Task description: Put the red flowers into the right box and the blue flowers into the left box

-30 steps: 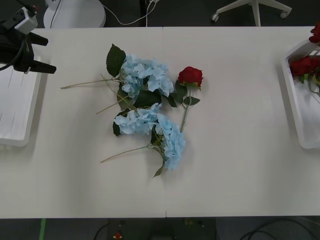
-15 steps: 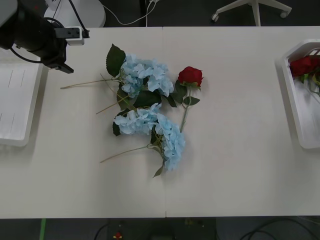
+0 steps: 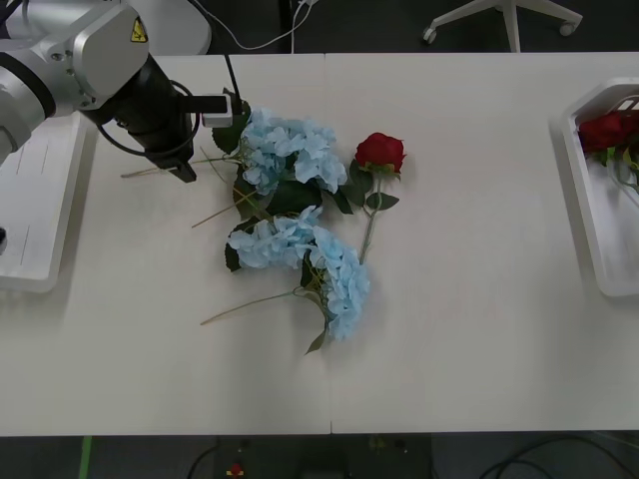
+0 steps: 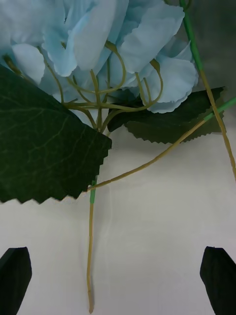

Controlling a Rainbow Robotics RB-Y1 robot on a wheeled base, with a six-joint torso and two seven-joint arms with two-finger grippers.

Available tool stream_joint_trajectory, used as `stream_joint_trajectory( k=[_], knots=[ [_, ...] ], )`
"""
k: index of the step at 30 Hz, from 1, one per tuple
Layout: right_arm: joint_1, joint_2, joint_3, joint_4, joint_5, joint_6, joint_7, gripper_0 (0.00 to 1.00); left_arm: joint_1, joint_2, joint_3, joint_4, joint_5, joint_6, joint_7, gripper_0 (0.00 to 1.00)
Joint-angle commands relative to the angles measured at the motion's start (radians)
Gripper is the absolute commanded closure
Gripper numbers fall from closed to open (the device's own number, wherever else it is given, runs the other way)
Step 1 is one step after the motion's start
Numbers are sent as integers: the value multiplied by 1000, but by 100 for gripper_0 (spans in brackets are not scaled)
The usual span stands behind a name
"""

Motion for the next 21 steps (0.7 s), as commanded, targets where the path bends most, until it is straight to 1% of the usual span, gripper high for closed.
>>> stream_joint_trajectory(
  k=[1,5,7,9,11,14,17,21],
  knots=[
    [-123,-68,-14,-86,-46,178,41,18,-62,-40,2,44,-32,20,45,0],
    [-176,-77,-62,-164,-173,364,26,14,-54,-46,-6,91,-42,77,30,0],
    [-185,-76,-75,-195,-221,410,-8,14,-40,-46,-10,93,-44,92,25,0],
    [-189,-73,-78,-267,-293,456,-86,14,-5,-46,-12,90,-52,135,20,0],
    [-189,-68,-77,-327,-328,476,-152,14,18,-46,-12,91,-59,166,16,0],
    [-189,-54,-54,-429,-374,499,-283,14,37,-46,-15,87,-107,173,8,0],
    [-189,-44,-8,-535,-399,500,-444,14,47,-56,-20,84,-153,160,2,0],
    [-189,-10,52,-649,-399,480,-651,13,66,-64,-21,84,-162,154,3,0]
  ],
)
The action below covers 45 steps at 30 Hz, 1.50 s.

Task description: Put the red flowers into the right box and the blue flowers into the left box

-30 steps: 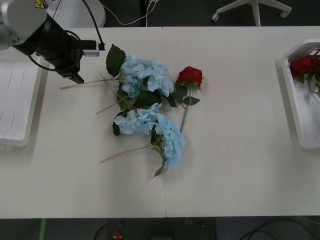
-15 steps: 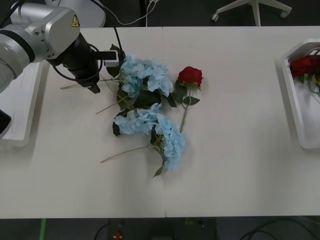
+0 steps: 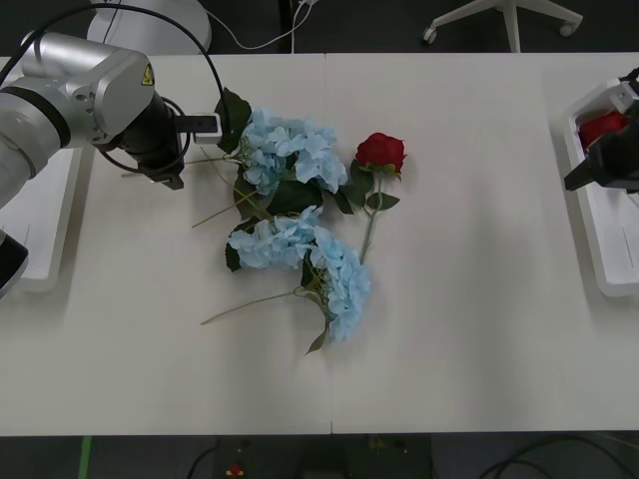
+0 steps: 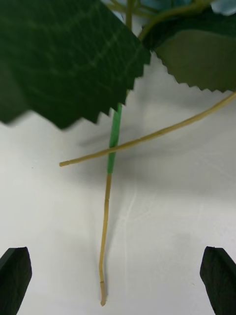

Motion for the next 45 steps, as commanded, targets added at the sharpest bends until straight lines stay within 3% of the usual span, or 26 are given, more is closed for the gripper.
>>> stream_joint_trajectory(
  k=[1,7,14,30,45],
  knots=[
    [-40,31,88,-136,-8,-32,-251,13,30,-22,-18,-16,-20,-7,-1,0],
    [-73,124,185,-182,32,-109,-460,13,68,-32,-19,-15,-43,-7,-2,0],
    [-109,279,280,-124,177,-215,-556,12,90,-71,-19,-13,-77,19,10,0],
    [-191,569,283,230,386,-371,-553,10,56,-83,-21,-26,-100,85,9,0],
    [-234,675,288,396,487,-471,-529,7,-1,-63,22,-32,-72,85,-5,0]
  ],
)
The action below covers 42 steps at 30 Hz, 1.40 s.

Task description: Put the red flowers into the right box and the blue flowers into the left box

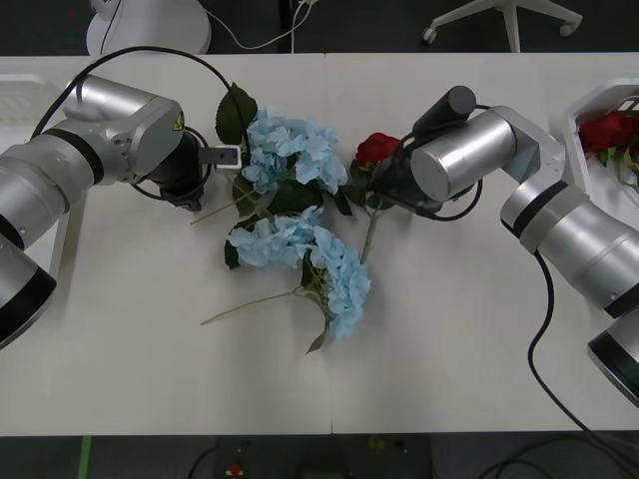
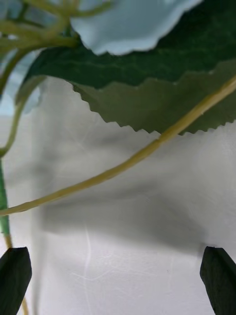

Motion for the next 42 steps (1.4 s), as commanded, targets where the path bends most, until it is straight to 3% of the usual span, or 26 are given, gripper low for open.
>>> stream_joint_trajectory(
  k=[1,16,17,19,22,23,26,28,29,30,31,32,42],
  knots=[
    [-52,40,5,5,38,-17,24,7,-72,10,41,-24,16,-2,-7,0],
    [-52,43,86,33,84,-21,53,12,-73,-20,-42,20,-44,24,1,0],
    [-52,43,88,34,81,-20,54,16,-73,-30,-42,30,-56,25,-1,0],
    [-52,42,86,34,82,-6,59,37,-73,-46,-42,45,-88,25,2,0],
    [-55,42,84,34,87,17,57,93,-73,-63,-42,47,-139,25,10,0],
    [-55,42,81,34,87,22,56,100,-73,-65,-42,47,-142,25,13,0],
    [-57,40,65,34,81,31,60,100,-73,-66,-42,47,-142,25,15,0],
    [-63,37,52,36,73,38,65,100,-73,-66,-42,47,-142,25,9,30],
    [-68,36,48,36,70,46,68,100,-72,-66,-42,47,-142,25,7,56],
    [-72,34,43,34,67,55,70,100,-72,-66,-43,47,-142,22,5,76],
    [-79,33,35,34,62,63,73,100,-72,-66,-42,47,-143,16,5,91],
    [-85,28,22,34,50,75,77,100,-72,-66,-42,48,-142,9,5,100],
    [-184,-65,-126,34,-10,284,376,100,-72,-62,-42,47,-127,-41,-2,100]
  ],
)
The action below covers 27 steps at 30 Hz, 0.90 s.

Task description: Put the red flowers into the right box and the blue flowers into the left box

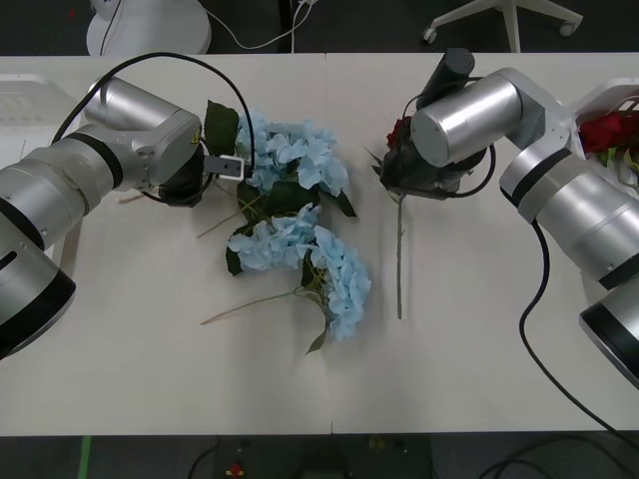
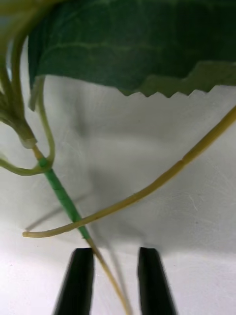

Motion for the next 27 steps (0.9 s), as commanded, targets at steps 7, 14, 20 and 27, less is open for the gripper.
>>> stream_joint_trajectory(
  k=[7,14,20,27],
  knots=[
    [-141,-224,-109,-9,-36,121,438,100,-53,40,-1,-49,166,-129,-8,100],
    [-151,-405,-126,-9,-51,97,721,100,-53,94,4,-98,315,-169,2,100],
    [-150,-512,-132,45,25,49,911,100,-53,118,20,-135,337,-161,-7,80],
    [-151,-543,-134,253,124,-173,1018,100,-53,120,20,-134,326,-155,-7,0]
  ],
)
